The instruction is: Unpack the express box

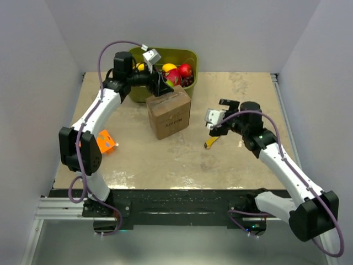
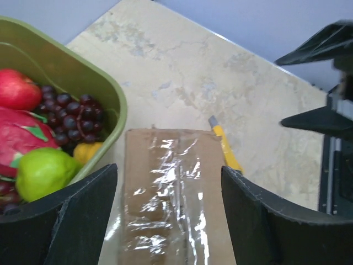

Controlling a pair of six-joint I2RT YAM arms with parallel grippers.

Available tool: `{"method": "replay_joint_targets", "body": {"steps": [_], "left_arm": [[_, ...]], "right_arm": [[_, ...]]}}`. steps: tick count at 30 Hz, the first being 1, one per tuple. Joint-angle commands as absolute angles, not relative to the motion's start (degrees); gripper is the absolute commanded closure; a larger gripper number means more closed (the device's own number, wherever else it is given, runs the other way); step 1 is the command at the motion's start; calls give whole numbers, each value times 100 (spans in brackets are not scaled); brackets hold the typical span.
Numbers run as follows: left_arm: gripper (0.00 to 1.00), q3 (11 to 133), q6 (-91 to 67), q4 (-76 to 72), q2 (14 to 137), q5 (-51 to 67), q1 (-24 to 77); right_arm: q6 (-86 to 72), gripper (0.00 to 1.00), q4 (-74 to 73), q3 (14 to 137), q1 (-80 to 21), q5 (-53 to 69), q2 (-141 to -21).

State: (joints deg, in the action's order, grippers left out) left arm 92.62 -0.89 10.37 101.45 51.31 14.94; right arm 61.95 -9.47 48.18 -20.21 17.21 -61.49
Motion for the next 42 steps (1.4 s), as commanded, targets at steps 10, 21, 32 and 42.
{"method": "replay_joint_targets", "body": {"steps": [10, 21, 32, 42], "left_arm": [[21, 10074, 2813, 3368, 10249, 3834, 1450], [25, 9888, 3155, 3630, 10187, 4035, 1511], [32, 8896, 3595, 2656, 9888, 2656, 2153], [56, 8358, 4333, 2082, 9677, 1635, 2487]], "right_arm": [[249, 7, -1178, 9236, -2276, 2522, -9482], [-211, 8, -1274, 9291, -2716, 2215, -9967], [-431, 9, -1494, 8904, -2733, 2311, -10169], [-273, 10, -1617, 8649, -2733, 2329, -10116]]}}
